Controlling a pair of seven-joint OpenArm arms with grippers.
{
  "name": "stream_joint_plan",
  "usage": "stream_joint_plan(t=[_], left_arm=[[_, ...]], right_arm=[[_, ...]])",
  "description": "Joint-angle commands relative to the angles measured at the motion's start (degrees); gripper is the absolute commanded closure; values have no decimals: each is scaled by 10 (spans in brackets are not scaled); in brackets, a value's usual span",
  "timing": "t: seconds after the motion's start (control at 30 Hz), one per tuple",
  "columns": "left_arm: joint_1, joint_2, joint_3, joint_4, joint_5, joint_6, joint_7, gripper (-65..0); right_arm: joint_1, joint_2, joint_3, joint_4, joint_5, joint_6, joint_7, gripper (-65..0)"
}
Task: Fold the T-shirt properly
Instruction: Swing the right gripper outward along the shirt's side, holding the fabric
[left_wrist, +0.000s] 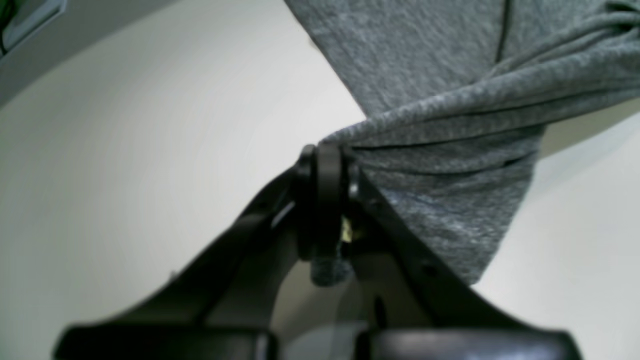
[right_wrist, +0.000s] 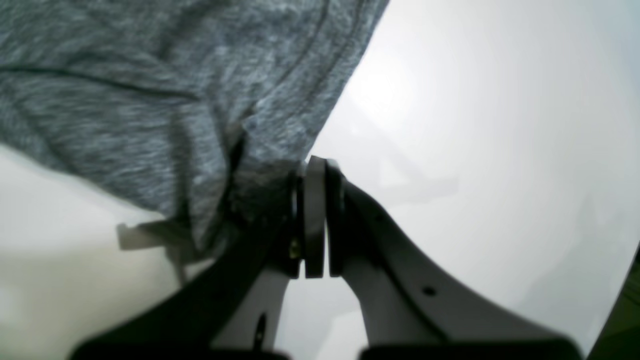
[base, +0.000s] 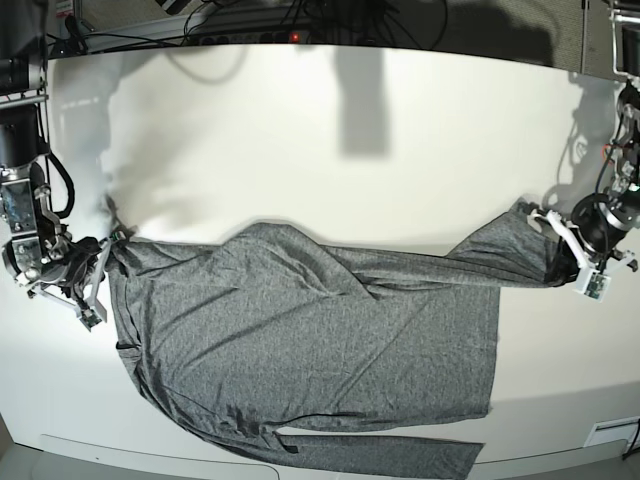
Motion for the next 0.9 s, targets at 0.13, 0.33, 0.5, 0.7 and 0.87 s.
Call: stream_joint_plan(t=[0.13, 0.33, 0.5, 0.7, 0.87], left_arm=[[-27, -11, -5, -3, -5, -13, -27, 0], [-28, -11, -5, -3, -6, -13, -27, 0], [-28, -11, -5, -3, -6, -13, -27, 0], [-28, -11, -5, -3, -5, -13, -22, 0], [-28, -8, -5, -3, -5, -13, -22, 0]], right_arm=[[27, 1, 5, -4, -21, -2, 10, 0], [29, 3, 5, -4, -20, -2, 15, 0], [57, 3, 5, -4, 56, -2, 20, 0], [115, 3, 5, -4, 152, 63, -69, -117], [139, 9, -8, -4, 196, 63, -183, -284]])
